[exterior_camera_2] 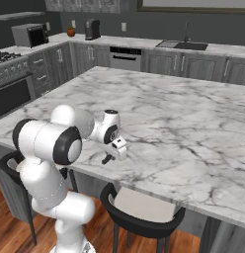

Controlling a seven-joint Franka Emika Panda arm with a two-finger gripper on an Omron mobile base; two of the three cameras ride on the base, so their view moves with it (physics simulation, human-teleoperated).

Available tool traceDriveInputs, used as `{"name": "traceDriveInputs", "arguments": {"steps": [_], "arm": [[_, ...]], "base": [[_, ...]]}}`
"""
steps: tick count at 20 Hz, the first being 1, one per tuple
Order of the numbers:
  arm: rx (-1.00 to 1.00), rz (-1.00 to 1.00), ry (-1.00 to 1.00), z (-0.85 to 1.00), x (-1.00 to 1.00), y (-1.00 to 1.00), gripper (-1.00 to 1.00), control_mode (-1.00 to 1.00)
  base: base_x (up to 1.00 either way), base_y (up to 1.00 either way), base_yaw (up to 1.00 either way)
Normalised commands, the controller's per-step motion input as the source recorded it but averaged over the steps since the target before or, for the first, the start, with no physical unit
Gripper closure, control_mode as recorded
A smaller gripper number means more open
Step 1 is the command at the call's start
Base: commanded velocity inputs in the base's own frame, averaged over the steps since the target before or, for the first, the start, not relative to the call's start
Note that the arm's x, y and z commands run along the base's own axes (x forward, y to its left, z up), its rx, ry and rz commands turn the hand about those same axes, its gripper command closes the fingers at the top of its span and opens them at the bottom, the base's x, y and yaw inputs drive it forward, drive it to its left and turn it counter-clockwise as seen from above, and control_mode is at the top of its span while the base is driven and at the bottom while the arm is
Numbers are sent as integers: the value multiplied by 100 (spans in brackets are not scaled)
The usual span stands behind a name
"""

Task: Pick up the metallic utensils from the counter and place them in the open drawer. Make sure not to pick up any wooden utensils.

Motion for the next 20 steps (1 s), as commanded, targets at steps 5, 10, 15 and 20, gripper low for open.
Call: {"name": "traceDriveInputs", "arguments": {"steps": [5,10,15,20], "arm": [[1,0,-1,68,-49,-23,100,-100],[0,0,-5,86,-54,-8,100,-100],[0,0,-25,77,-60,0,100,-100],[0,0,-25,82,-55,11,100,-100]], "base": [[0,0,0],[0,0,0],[0,0,0],[0,0,0]]}}
